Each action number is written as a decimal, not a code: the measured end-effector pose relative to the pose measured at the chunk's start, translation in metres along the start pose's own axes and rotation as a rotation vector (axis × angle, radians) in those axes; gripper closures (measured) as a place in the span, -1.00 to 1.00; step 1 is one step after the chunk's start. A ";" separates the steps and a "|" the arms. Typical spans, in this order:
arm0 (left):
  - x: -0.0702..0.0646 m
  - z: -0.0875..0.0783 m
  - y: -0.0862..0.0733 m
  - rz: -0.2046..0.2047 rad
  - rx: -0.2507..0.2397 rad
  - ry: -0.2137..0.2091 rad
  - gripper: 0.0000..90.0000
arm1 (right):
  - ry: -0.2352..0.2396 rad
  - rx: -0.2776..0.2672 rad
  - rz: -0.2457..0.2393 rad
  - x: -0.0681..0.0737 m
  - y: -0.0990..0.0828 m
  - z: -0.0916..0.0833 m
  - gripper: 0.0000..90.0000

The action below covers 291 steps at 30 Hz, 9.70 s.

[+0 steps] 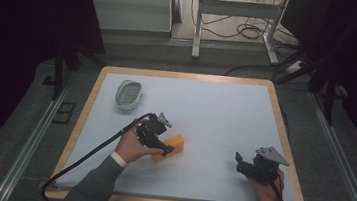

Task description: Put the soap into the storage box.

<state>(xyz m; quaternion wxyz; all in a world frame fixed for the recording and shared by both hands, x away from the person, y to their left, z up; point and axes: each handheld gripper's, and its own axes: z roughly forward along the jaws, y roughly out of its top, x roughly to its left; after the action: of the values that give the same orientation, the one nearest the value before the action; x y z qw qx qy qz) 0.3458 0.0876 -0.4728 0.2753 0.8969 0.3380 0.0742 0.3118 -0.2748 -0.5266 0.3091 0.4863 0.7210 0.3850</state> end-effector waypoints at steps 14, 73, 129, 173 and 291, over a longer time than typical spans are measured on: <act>-0.003 0.019 -0.001 0.003 0.047 -0.036 -0.40 | 0.004 0.001 0.001 0.000 0.000 0.000 -0.79; 0.010 -0.011 0.001 -0.026 -0.010 -0.022 0.36 | 0.007 -0.002 0.009 -0.001 0.000 0.000 -0.79; 0.060 -0.052 -0.003 -0.100 -0.054 0.046 0.36 | 0.003 -0.003 0.008 -0.001 0.000 0.000 -0.79; 0.108 -0.076 -0.004 -0.179 -0.072 0.110 0.36 | -0.002 -0.004 0.009 -0.001 0.000 0.000 -0.79; 0.208 -0.067 0.006 -0.471 -0.149 0.343 -0.57 | 0.003 -0.005 0.011 -0.001 0.000 -0.001 -0.79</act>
<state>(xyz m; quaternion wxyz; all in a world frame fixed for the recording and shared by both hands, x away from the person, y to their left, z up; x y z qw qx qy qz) 0.4861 0.2477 -0.4243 0.2890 0.7456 0.5718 0.1835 0.3114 -0.2760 -0.5265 0.3071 0.4889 0.7177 0.3893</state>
